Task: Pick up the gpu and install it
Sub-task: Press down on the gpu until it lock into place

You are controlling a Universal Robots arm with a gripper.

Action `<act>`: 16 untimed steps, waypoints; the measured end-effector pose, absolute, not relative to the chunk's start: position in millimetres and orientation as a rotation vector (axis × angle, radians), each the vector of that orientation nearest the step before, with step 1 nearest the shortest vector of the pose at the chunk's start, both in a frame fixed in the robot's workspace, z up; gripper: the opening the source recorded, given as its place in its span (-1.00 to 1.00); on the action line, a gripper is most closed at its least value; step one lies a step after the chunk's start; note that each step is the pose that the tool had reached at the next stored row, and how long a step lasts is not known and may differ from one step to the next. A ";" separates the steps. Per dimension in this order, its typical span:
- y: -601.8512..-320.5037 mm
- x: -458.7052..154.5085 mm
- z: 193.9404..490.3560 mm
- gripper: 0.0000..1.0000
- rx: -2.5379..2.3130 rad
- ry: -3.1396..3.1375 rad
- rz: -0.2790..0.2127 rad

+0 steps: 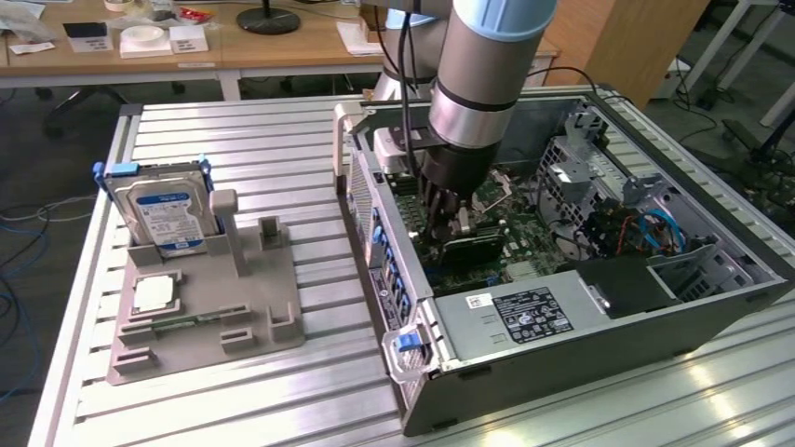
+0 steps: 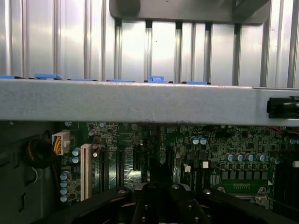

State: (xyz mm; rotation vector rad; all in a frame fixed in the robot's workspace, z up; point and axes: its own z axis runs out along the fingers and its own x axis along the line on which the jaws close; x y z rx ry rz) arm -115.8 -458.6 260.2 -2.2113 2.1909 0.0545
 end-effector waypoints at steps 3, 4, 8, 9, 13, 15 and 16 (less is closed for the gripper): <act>-458.3 -115.6 261.7 -0.79 -2.208 2.188 0.057; -458.3 -115.5 263.2 -0.79 -2.208 2.187 0.058; -458.5 -115.7 266.5 -0.79 -2.210 2.189 0.058; -458.5 -115.7 266.6 -0.79 -2.210 2.189 0.058; -458.6 -114.8 266.8 -0.79 -2.210 2.189 0.058; -458.5 -113.5 266.8 -0.79 -2.210 2.189 0.058; -458.5 -112.5 266.9 -0.79 -2.210 2.189 0.058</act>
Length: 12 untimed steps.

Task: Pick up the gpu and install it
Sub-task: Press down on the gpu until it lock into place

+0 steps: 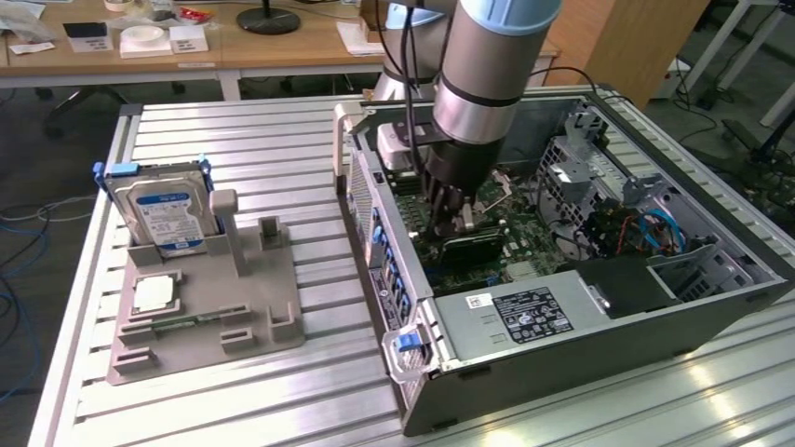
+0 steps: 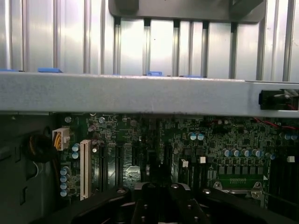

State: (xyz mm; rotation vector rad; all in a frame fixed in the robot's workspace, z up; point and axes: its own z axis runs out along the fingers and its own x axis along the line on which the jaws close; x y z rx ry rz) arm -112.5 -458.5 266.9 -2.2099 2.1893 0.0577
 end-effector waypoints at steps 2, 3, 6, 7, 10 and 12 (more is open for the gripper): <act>-458.6 -110.6 266.8 -0.79 -2.210 2.189 0.058; -458.5 -109.7 266.8 -0.79 -2.210 2.189 0.058; -458.6 -107.1 266.8 -0.79 -2.210 2.189 0.058; -458.6 -107.2 266.8 -0.79 -2.210 2.189 0.058; -458.6 -107.1 266.9 -0.79 -2.210 2.189 0.058; -458.5 -107.1 266.8 -0.79 -2.210 2.189 0.058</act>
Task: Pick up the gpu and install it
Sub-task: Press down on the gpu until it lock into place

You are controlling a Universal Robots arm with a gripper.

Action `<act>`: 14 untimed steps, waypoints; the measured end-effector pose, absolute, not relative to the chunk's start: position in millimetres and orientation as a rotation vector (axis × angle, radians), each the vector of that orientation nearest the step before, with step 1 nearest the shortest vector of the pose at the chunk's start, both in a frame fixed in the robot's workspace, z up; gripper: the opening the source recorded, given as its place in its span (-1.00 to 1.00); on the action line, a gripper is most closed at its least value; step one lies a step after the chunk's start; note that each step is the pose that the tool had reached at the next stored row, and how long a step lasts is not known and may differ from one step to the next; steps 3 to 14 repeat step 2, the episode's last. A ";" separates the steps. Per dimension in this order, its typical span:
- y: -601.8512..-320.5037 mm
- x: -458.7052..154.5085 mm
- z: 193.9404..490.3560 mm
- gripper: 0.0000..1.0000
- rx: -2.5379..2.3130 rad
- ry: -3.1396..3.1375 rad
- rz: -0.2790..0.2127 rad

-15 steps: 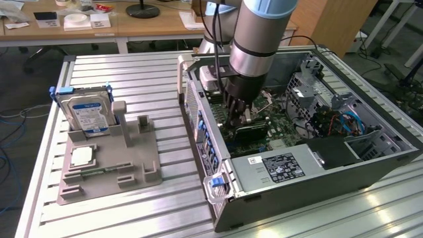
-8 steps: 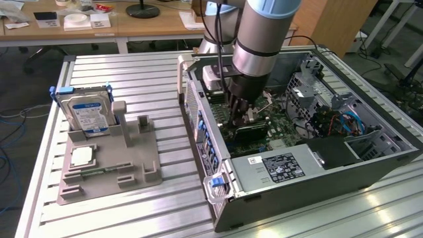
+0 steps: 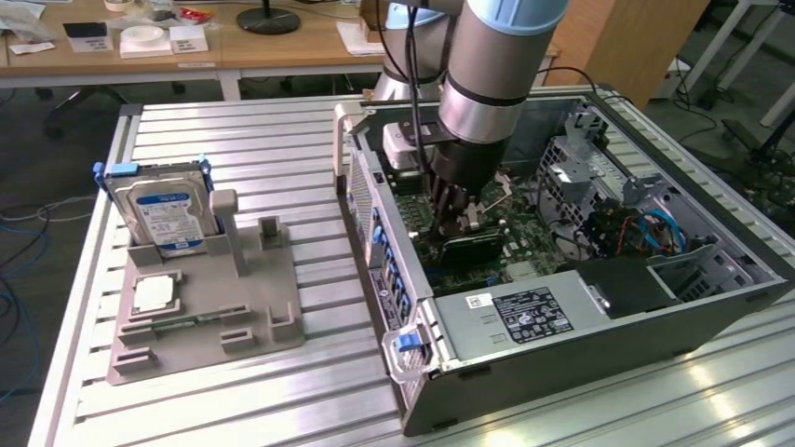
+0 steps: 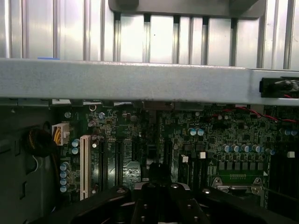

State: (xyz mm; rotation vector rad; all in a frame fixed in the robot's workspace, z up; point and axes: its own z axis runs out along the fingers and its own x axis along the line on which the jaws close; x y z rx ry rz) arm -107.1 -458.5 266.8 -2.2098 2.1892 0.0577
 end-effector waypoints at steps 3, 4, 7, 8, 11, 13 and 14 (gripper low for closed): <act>-458.5 -107.1 266.9 -0.79 -2.210 2.189 0.058; -458.5 -107.1 266.9 -0.79 -2.210 2.189 0.058; -458.5 -107.1 266.9 -0.79 -2.210 2.189 0.058; -458.5 -107.1 266.9 -0.79 -2.210 2.189 0.058; -458.5 -107.1 266.9 -0.79 -2.210 2.189 0.058; -458.5 -107.1 266.9 -0.79 -2.210 2.189 0.058; -458.5 -107.1 266.9 -0.79 -2.210 2.189 0.058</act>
